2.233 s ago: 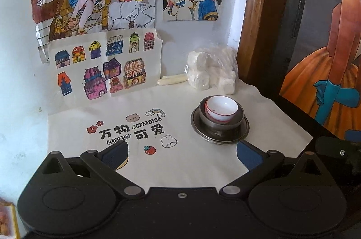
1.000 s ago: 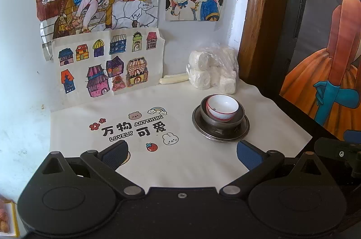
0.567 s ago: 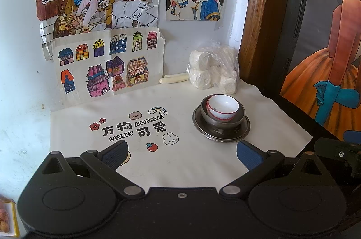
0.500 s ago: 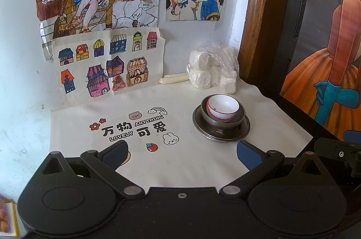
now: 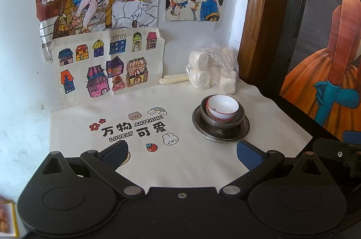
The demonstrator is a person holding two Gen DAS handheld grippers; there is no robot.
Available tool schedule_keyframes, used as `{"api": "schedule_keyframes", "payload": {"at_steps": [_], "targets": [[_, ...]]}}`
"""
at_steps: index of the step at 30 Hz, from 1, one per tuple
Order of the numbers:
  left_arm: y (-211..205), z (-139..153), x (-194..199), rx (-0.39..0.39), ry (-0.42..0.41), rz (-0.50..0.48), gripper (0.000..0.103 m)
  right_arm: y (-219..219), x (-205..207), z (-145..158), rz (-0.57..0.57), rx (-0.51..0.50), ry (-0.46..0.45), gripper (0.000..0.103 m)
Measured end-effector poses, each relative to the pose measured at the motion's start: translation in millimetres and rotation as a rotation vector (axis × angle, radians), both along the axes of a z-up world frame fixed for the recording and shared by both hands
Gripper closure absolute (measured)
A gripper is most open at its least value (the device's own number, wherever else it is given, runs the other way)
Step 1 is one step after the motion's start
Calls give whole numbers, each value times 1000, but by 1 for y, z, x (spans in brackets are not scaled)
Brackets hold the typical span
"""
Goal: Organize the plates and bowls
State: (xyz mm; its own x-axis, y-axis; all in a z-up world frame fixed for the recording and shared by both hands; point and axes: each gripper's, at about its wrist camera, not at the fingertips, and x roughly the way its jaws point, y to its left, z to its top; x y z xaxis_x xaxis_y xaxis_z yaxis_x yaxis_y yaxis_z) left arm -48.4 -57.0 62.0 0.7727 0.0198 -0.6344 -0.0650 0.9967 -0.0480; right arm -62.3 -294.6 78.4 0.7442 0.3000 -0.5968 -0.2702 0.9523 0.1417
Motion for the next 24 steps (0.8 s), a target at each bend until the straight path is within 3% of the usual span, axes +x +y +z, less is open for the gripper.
{"api": "schedule_keyframes", "payload": {"at_steps": [24], "targets": [[3,-1,2,-27,-1,22,1,2,0,-1,-3,-8,2,0]]}}
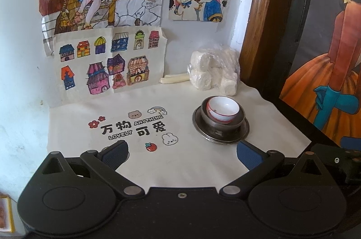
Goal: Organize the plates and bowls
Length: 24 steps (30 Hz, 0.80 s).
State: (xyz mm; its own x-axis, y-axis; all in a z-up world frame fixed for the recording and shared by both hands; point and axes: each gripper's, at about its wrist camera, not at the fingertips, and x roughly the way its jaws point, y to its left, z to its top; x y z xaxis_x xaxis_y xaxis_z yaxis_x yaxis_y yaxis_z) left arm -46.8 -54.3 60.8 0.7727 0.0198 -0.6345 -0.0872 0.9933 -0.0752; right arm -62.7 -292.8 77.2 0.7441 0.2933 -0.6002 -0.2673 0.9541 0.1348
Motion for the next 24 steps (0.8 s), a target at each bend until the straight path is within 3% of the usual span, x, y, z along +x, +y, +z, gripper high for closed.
{"api": "schedule_keyframes", "payload": {"at_steps": [24], "targets": [[8,0,13,-48,12,-45,3,11,17,-7,-14,-11,30,0]]}}
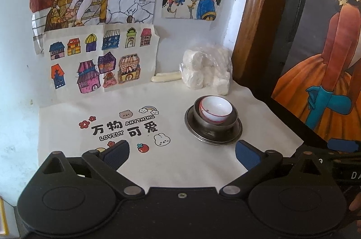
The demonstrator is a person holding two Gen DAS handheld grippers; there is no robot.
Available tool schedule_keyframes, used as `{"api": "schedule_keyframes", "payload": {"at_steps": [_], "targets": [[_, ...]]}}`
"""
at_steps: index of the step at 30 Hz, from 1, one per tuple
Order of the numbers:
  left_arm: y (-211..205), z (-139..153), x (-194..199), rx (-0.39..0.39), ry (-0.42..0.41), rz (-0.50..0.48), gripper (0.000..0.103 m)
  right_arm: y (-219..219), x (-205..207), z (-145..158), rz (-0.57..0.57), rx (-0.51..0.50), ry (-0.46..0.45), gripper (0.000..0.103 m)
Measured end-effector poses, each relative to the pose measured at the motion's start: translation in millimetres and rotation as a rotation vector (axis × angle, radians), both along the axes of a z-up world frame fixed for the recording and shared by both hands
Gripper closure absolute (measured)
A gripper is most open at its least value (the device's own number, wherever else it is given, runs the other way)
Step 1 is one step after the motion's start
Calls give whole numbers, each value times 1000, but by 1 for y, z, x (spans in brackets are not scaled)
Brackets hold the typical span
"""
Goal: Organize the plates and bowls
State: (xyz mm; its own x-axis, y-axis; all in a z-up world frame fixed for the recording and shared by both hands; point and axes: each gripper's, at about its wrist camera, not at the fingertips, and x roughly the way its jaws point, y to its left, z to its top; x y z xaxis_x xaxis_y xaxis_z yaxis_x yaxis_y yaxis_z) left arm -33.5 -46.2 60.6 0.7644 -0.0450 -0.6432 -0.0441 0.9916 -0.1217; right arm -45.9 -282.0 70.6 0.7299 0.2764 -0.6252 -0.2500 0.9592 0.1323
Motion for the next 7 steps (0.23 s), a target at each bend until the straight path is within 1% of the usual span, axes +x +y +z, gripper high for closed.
{"api": "schedule_keyframes", "payload": {"at_steps": [7], "targets": [[7,-6,16,-7,14,-9,3,7,13,-5,-7,-2,20,0]]}}
